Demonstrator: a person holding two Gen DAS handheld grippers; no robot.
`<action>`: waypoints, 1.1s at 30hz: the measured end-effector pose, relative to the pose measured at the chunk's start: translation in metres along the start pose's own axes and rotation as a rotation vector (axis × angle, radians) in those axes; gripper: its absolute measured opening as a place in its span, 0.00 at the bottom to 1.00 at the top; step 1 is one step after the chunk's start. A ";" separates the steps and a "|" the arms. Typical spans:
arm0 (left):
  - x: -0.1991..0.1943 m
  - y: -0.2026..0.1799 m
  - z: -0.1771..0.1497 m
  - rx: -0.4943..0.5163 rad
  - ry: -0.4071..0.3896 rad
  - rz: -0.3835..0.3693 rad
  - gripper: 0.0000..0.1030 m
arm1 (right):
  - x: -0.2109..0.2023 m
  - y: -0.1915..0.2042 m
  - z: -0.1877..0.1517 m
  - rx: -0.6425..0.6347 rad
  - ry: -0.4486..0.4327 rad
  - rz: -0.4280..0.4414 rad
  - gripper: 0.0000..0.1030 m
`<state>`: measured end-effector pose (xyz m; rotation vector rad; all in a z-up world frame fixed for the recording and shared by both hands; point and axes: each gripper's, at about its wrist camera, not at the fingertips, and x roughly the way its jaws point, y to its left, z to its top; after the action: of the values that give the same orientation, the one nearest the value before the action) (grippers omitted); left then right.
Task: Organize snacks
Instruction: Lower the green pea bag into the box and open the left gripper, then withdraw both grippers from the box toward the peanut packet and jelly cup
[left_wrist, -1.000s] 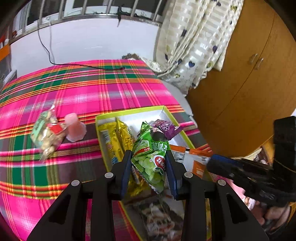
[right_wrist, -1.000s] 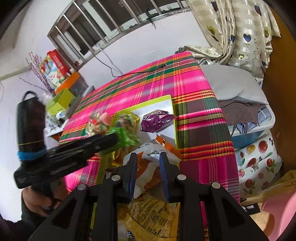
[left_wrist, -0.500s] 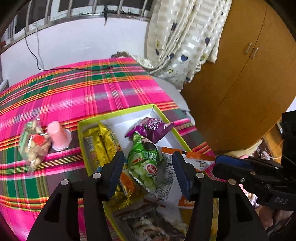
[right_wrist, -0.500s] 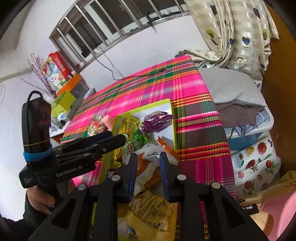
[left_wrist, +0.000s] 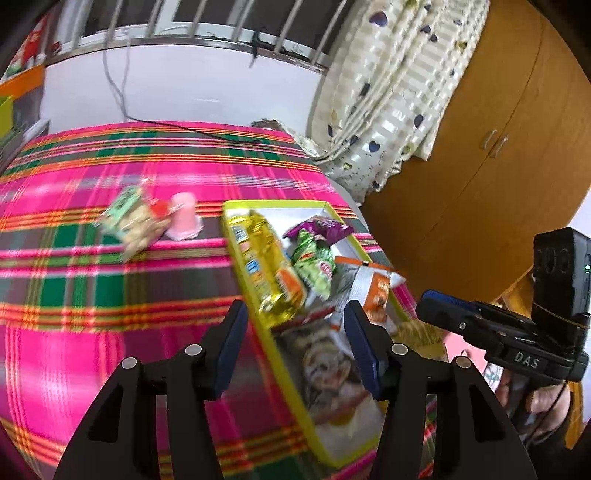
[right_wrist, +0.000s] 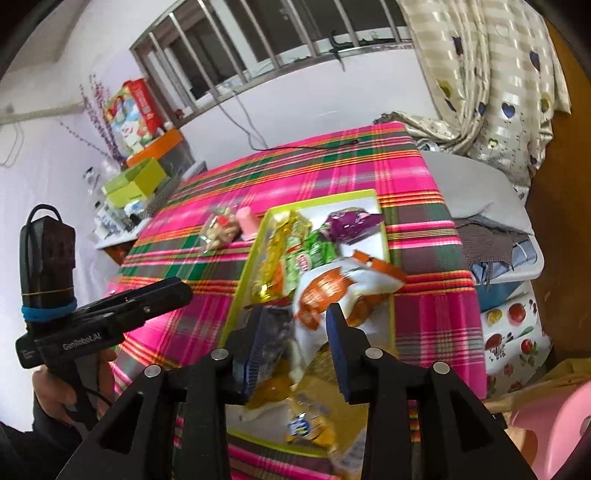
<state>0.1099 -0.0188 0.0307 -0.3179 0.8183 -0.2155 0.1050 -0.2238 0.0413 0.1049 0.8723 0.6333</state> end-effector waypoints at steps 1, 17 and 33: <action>-0.005 0.005 -0.004 -0.013 -0.005 0.002 0.54 | 0.001 0.005 -0.002 -0.008 0.007 0.006 0.34; -0.050 0.063 -0.030 -0.168 -0.082 0.101 0.53 | 0.010 0.052 -0.005 -0.098 0.060 0.026 0.37; -0.073 0.081 -0.034 -0.196 -0.132 0.164 0.53 | 0.033 0.090 0.002 -0.165 0.101 0.042 0.37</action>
<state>0.0414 0.0719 0.0292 -0.4420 0.7313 0.0390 0.0795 -0.1322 0.0500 -0.0579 0.9130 0.7524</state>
